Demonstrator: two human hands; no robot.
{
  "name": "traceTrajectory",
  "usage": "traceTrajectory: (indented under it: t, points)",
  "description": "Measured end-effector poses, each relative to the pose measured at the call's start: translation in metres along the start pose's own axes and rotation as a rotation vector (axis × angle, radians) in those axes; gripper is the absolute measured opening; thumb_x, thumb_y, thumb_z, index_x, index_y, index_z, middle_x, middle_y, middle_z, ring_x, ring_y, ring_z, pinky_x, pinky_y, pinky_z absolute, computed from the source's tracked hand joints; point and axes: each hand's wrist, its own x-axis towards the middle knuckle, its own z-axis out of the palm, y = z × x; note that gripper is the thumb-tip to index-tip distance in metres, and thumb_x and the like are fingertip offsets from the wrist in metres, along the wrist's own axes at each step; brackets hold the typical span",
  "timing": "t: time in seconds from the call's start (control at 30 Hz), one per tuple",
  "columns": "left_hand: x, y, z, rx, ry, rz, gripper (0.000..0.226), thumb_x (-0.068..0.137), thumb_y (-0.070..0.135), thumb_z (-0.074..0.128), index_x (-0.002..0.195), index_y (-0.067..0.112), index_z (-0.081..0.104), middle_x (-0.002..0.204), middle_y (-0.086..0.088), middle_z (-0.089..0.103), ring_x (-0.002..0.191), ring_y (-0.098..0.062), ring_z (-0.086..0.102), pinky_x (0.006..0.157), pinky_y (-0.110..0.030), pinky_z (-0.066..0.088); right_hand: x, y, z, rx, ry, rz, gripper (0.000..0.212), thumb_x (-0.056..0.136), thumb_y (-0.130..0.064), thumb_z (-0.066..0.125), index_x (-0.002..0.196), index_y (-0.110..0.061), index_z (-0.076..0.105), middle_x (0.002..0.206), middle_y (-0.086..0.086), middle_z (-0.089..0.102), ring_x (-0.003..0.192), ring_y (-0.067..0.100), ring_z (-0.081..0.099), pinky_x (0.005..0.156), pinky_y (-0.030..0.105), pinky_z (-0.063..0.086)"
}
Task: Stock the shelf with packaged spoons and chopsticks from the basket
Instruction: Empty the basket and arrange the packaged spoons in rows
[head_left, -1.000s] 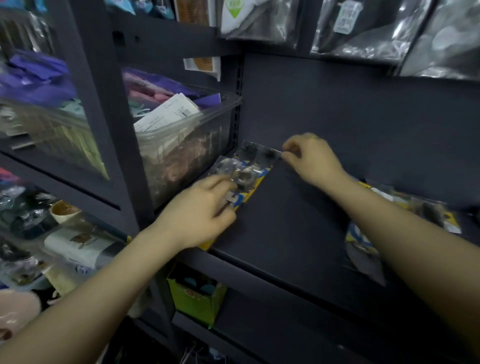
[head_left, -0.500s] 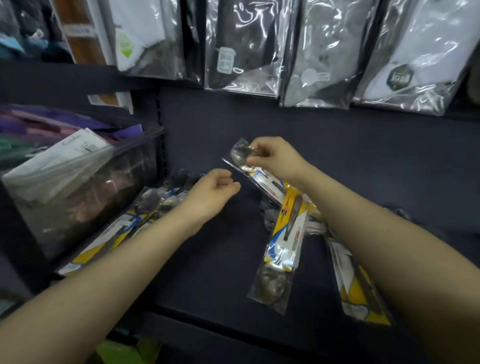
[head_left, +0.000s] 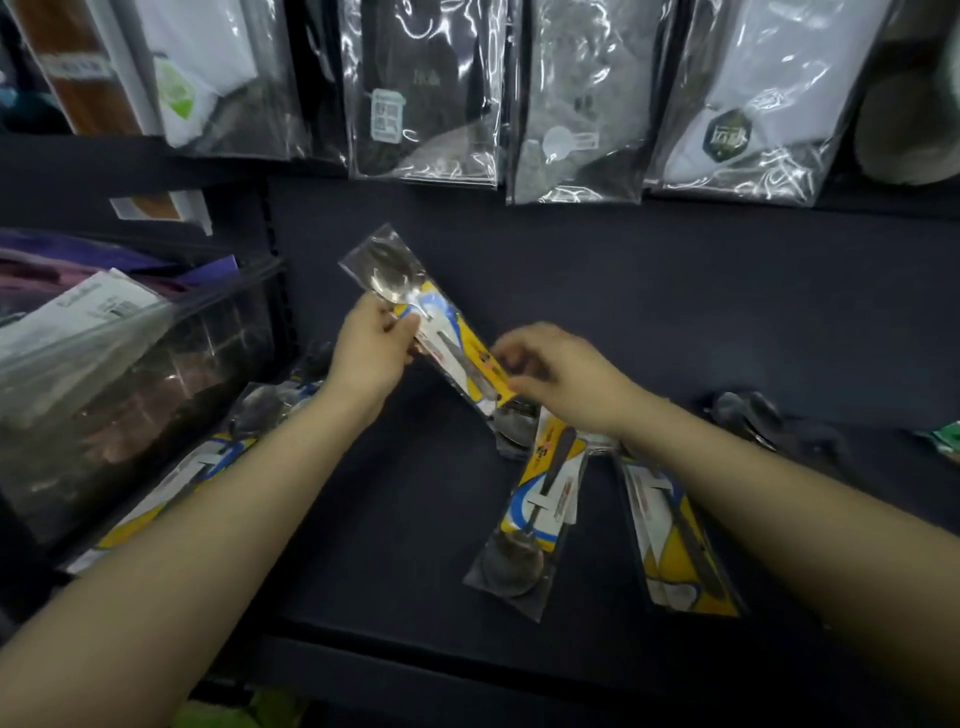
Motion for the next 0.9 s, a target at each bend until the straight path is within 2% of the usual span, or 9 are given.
traceTrajectory:
  t: [0.07, 0.17, 0.3, 0.4, 0.53, 0.7, 0.77, 0.83, 0.9]
  points:
    - [0.015, -0.005, -0.009, -0.026, 0.071, -0.005, 0.006, 0.090, 0.009, 0.049, 0.093, 0.013, 0.048, 0.077, -0.005, 0.058, 0.069, -0.020, 0.053, 0.059, -0.032, 0.046, -0.016, 0.000, 0.000, -0.018, -0.295, -0.068, 0.024, 0.088, -0.004, 0.057, 0.109, -0.011, 0.066, 0.106, 0.001, 0.063, 0.083, 0.001, 0.055, 0.075, 0.003, 0.040]
    - [0.031, -0.018, -0.012, 0.196, 0.046, -0.013, 0.008, 0.088, 0.012, 0.050, 0.096, 0.015, 0.050, 0.081, -0.008, 0.059, 0.078, -0.025, 0.056, 0.074, -0.040, 0.047, -0.027, -0.005, 0.008, 0.001, -0.564, -0.060, 0.031, 0.085, 0.003, 0.053, 0.108, -0.012, 0.068, 0.115, 0.003, 0.059, 0.101, 0.013, 0.057, 0.087, 0.017, 0.045]
    - [0.028, -0.040, -0.005, 0.475, -0.253, -0.096, 0.010, 0.085, 0.006, 0.049, 0.079, 0.012, 0.055, 0.078, -0.009, 0.058, 0.080, -0.029, 0.057, 0.072, -0.038, 0.045, -0.034, -0.015, 0.006, -0.001, -0.783, 0.009, 0.049, 0.081, 0.008, 0.053, 0.123, -0.017, 0.058, 0.139, 0.002, 0.039, 0.123, 0.008, 0.037, 0.080, -0.006, 0.032]
    - [0.025, -0.045, -0.001, 0.533, -0.342, -0.133, 0.009, 0.086, 0.008, 0.051, 0.094, 0.008, 0.055, 0.087, -0.008, 0.058, 0.091, -0.030, 0.058, 0.072, -0.032, 0.041, -0.040, -0.015, 0.002, -0.012, -0.869, 0.063, 0.055, 0.082, -0.009, 0.065, 0.129, -0.032, 0.050, 0.151, -0.008, 0.024, 0.137, 0.007, 0.022, 0.104, 0.014, 0.030]
    - [0.026, -0.037, -0.006, 0.877, -0.416, 0.018, 0.056, 0.087, 0.017, 0.056, 0.138, 0.011, 0.032, 0.133, -0.022, 0.045, 0.122, -0.039, 0.043, 0.099, -0.042, 0.039, -0.045, -0.023, 0.006, -0.093, -0.798, 0.049, 0.044, 0.078, -0.019, 0.072, 0.117, -0.030, 0.056, 0.149, -0.007, 0.029, 0.135, 0.010, 0.026, 0.103, 0.022, 0.029]
    - [-0.026, -0.022, -0.033, 0.939, -0.813, 0.329, 0.043, 0.093, 0.030, 0.047, 0.134, 0.019, 0.045, 0.143, -0.011, 0.039, 0.134, -0.025, 0.035, 0.106, -0.024, 0.027, -0.029, -0.028, 0.014, -0.082, -0.685, 0.005, 0.031, 0.077, -0.016, 0.073, 0.076, -0.038, 0.051, 0.118, 0.005, 0.056, 0.110, 0.018, 0.052, 0.096, 0.038, 0.045]
    - [-0.047, -0.024, -0.047, 1.041, -0.978, 0.278, 0.056, 0.091, 0.047, 0.042, 0.141, 0.026, 0.031, 0.155, -0.005, 0.020, 0.142, -0.021, 0.022, 0.115, -0.026, 0.020, -0.022, -0.032, 0.014, -0.036, -0.602, 0.022, 0.029, 0.077, -0.012, 0.073, 0.072, -0.031, 0.051, 0.093, 0.006, 0.063, 0.086, 0.011, 0.058, 0.082, 0.031, 0.049]
    - [-0.054, -0.028, -0.058, 1.144, -0.984, 0.237, 0.065, 0.088, 0.057, 0.037, 0.145, 0.033, 0.018, 0.158, 0.000, 0.009, 0.144, -0.020, 0.017, 0.117, -0.029, 0.018, -0.011, -0.036, 0.010, 0.021, -0.438, 0.036, 0.026, 0.078, -0.007, 0.071, 0.073, -0.022, 0.051, 0.069, -0.005, 0.057, 0.063, -0.004, 0.052, 0.062, 0.012, 0.041]
    - [-0.055, -0.029, -0.064, 1.195, -0.938, 0.260, 0.067, 0.087, 0.061, 0.032, 0.145, 0.034, 0.013, 0.158, 0.001, 0.010, 0.143, -0.019, 0.019, 0.115, -0.030, 0.022, 0.001, -0.042, 0.006, 0.084, -0.239, 0.001, 0.030, 0.079, -0.005, 0.069, 0.071, -0.024, 0.048, 0.067, -0.011, 0.052, 0.057, -0.006, 0.049, 0.059, 0.010, 0.037]
